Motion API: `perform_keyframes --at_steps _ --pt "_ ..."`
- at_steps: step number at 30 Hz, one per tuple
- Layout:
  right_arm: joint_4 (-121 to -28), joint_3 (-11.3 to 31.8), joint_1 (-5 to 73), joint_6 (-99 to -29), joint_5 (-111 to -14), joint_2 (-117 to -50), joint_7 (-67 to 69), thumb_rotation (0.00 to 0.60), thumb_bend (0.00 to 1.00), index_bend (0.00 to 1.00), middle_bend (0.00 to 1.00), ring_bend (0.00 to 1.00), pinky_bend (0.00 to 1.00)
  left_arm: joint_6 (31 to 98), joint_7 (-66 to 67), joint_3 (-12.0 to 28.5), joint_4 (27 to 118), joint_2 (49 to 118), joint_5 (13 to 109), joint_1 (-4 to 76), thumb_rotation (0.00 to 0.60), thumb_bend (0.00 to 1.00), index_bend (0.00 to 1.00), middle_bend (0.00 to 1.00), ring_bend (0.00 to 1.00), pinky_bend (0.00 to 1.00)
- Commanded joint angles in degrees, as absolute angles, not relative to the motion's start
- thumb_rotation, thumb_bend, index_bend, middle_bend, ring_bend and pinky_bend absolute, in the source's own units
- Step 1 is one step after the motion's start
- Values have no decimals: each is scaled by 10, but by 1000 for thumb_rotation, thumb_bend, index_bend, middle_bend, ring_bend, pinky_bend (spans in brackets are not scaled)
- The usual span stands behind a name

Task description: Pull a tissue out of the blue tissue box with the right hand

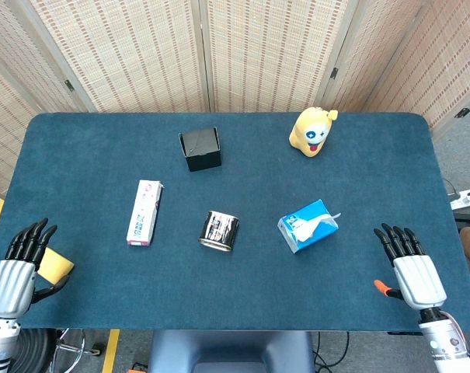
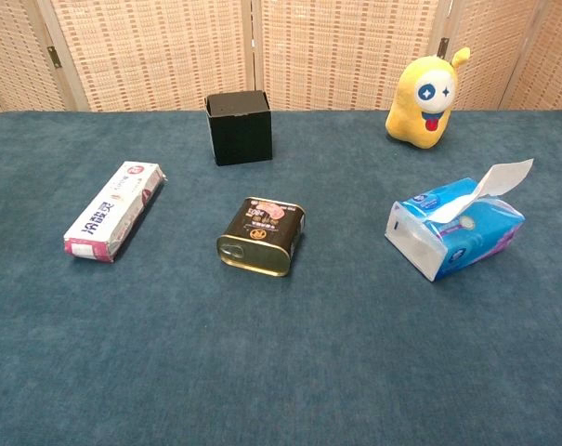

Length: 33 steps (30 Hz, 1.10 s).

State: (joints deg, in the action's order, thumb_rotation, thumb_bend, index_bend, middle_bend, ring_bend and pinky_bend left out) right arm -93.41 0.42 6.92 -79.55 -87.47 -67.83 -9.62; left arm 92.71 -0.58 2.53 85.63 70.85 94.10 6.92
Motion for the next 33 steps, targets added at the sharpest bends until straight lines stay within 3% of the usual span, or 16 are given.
perform_keyframes --at_steps 1,11,17,19,21,24,33 --pt "-933 4 70 -795 -874 -679 -96 600 63 0 0 0 0 928 -6 25 856 708 941 69 600 222 0 0 0 139" --pt "-903 12 84 -807 -907 -700 -69 600 74 0 10 0 0 924 -6 27 856 708 938 70 600 221 0 0 0 139" --pt "-898 28 106 -791 -905 -709 -65 600 115 40 127 11 38 924 -9 28 857 708 937 71 600 221 0 0 0 139" --pt "-900 41 121 -778 -898 -716 -78 600 116 91 188 34 80 926 -12 28 857 707 937 70 600 222 0 0 0 139" --pt "-909 64 158 -720 -862 -729 -111 600 116 113 200 37 83 925 -18 30 857 705 933 70 600 222 0 0 0 139" --pt "-911 85 184 -686 -823 -747 -147 600 125 147 212 41 84 926 -21 30 857 704 933 70 600 222 0 0 0 139" --pt "-862 118 243 -645 -761 -824 -205 600 176 217 233 42 84 926 -27 30 856 702 934 71 600 221 0 0 0 139"
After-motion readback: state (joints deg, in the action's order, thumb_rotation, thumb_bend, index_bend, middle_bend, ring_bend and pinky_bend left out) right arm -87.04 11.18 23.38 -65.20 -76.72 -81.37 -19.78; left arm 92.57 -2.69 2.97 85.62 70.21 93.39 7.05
